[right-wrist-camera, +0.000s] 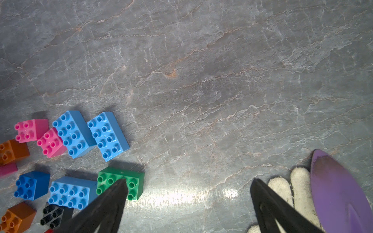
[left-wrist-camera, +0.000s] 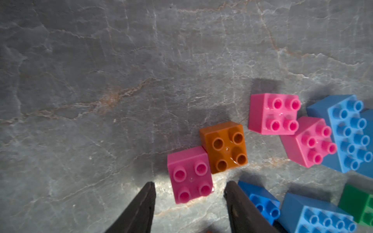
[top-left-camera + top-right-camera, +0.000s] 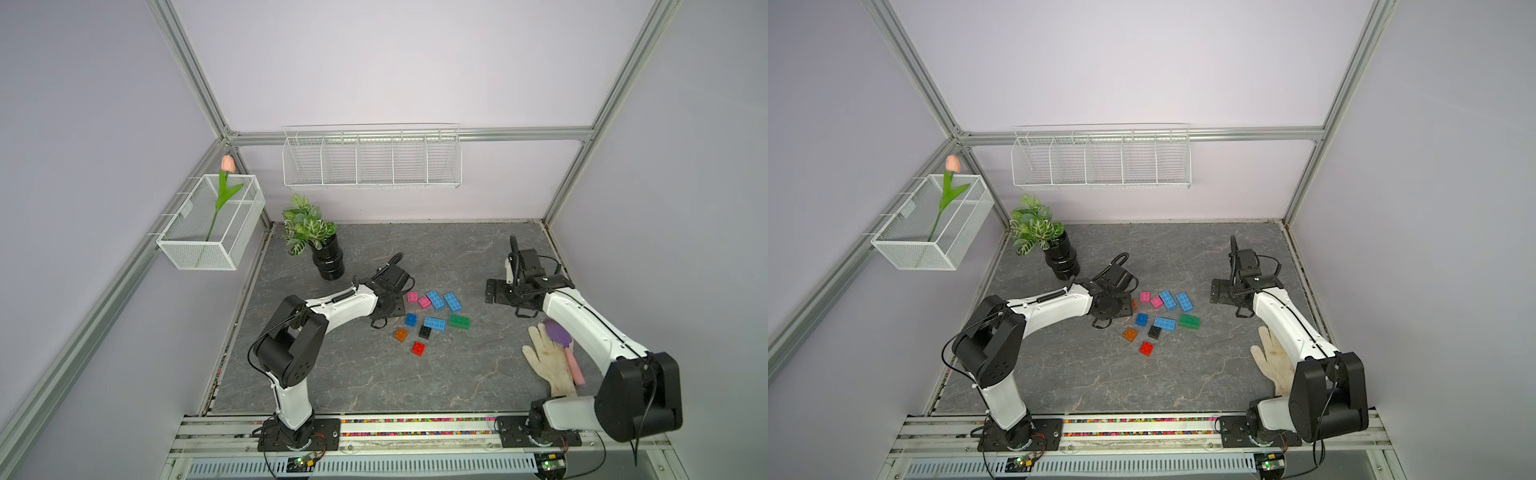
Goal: Assemble the letter p with lego
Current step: Pick up the lego brick from the center of the board.
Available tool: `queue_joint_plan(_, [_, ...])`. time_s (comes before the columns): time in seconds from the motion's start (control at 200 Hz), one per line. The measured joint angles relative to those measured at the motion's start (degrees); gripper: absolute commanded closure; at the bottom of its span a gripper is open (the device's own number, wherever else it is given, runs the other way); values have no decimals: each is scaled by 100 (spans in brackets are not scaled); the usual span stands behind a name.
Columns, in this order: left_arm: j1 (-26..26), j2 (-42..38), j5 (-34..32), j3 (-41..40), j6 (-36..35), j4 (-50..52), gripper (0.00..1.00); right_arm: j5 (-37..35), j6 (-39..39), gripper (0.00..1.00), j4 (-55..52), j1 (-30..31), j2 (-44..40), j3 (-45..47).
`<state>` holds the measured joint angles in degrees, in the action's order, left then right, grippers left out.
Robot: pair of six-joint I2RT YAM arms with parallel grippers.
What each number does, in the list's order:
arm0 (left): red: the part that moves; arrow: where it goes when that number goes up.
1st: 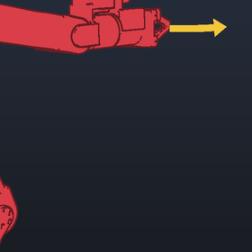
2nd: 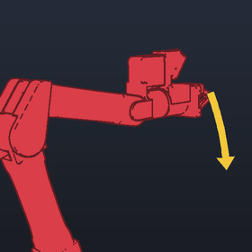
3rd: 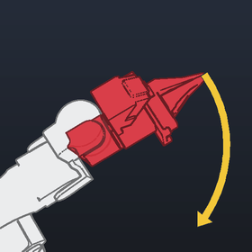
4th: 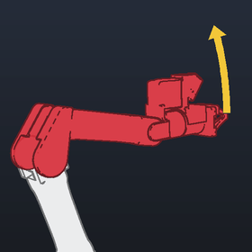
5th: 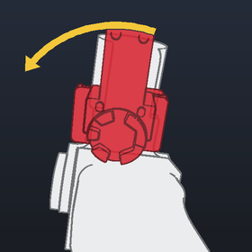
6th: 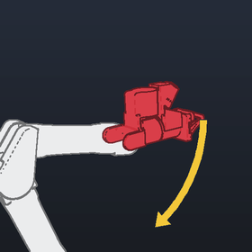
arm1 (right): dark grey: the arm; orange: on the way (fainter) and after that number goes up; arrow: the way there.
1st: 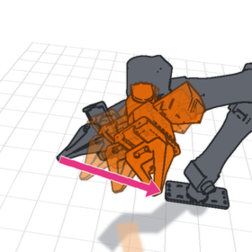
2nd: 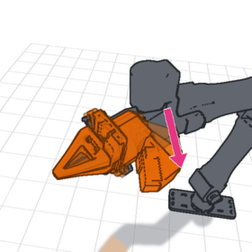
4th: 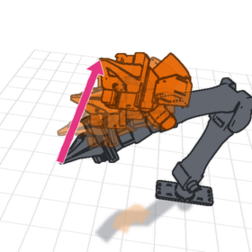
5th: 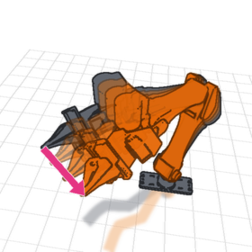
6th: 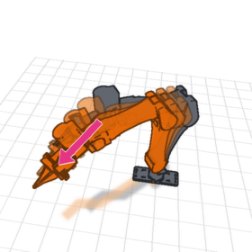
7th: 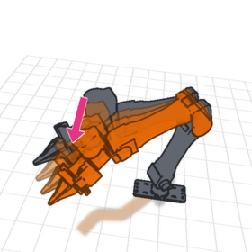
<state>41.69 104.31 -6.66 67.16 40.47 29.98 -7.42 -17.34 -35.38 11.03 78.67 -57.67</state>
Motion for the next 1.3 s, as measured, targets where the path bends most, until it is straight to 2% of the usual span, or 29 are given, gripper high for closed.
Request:
queue_joint_plan(0.135, [0, 59, -15, 15, 7, 15, 45, 0, 2, 2, 9, 0, 0, 0])
queue_joint_plan(0.295, [0, 129, -20, 20, 48, 24, 55, 0, 2, 2, 9, 0, 0, 0])
queue_joint_plan(1.01, [0, 295, -195, 210, 63, 131, 61, -2, 22, 1, 9, 0, 0, 0])
queue_joint_plan(1.22, [0, 297, -212, 219, 76, 144, 74, -2, 22, 0, 9, 0, 0, 0])
queue_joint_plan(1.3, [0, 297, -212, 223, 68, 149, 75, -2, 22, 0, 9, 0, 0, 0])
